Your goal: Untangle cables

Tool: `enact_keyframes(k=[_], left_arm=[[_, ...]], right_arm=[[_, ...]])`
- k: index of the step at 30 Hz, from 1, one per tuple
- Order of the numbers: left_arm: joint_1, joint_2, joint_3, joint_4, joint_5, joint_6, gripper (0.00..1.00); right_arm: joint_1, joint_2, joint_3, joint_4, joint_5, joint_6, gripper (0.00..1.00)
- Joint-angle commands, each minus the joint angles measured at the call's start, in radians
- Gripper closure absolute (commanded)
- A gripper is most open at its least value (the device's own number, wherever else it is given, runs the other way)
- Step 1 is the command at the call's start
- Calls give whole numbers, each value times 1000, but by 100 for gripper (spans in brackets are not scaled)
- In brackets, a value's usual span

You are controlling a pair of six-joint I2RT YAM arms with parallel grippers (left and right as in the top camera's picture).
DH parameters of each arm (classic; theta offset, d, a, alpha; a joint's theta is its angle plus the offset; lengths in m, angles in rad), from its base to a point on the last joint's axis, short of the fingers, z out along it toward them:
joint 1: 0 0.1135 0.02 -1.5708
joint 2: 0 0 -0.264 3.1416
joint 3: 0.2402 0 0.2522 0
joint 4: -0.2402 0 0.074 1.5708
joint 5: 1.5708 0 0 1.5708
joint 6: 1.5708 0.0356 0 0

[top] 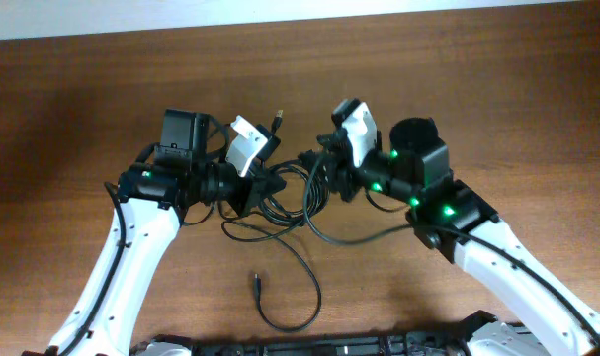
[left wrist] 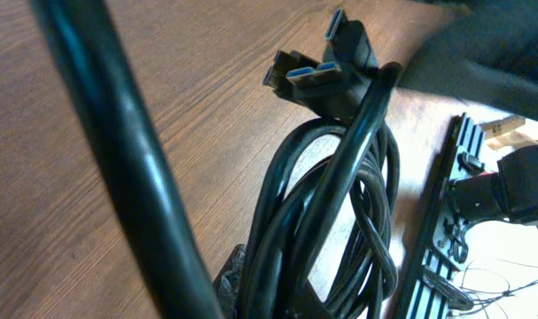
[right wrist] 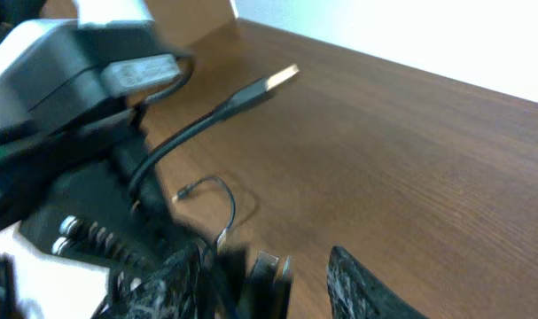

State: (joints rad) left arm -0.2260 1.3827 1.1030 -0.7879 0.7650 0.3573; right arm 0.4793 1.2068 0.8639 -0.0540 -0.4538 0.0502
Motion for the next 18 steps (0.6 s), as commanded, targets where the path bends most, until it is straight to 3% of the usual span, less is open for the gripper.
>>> enact_keyframes(k=[1,4,10,13,15,18], left_arm=[[3,1,4,0,-3,39,100],[-19,1,4,-17,-6,62,100],[-80,1,4,-19,9,61,100],[-124,1,4,-21,24,65,100],[-145,1,4,-41,49,129,100],[-147,1,4,-74,167,221,100]], right_arm=[[0,-68,6,-98,-5,-217,55],[38,-79,6,-98,19,-237,56],[169,-31,6,-98,422,-254,64],[168,-14,6,-62,537,-190,65],[166,-9,6,-27,593,-148,65],[120,-9,6,-10,546,-36,65]])
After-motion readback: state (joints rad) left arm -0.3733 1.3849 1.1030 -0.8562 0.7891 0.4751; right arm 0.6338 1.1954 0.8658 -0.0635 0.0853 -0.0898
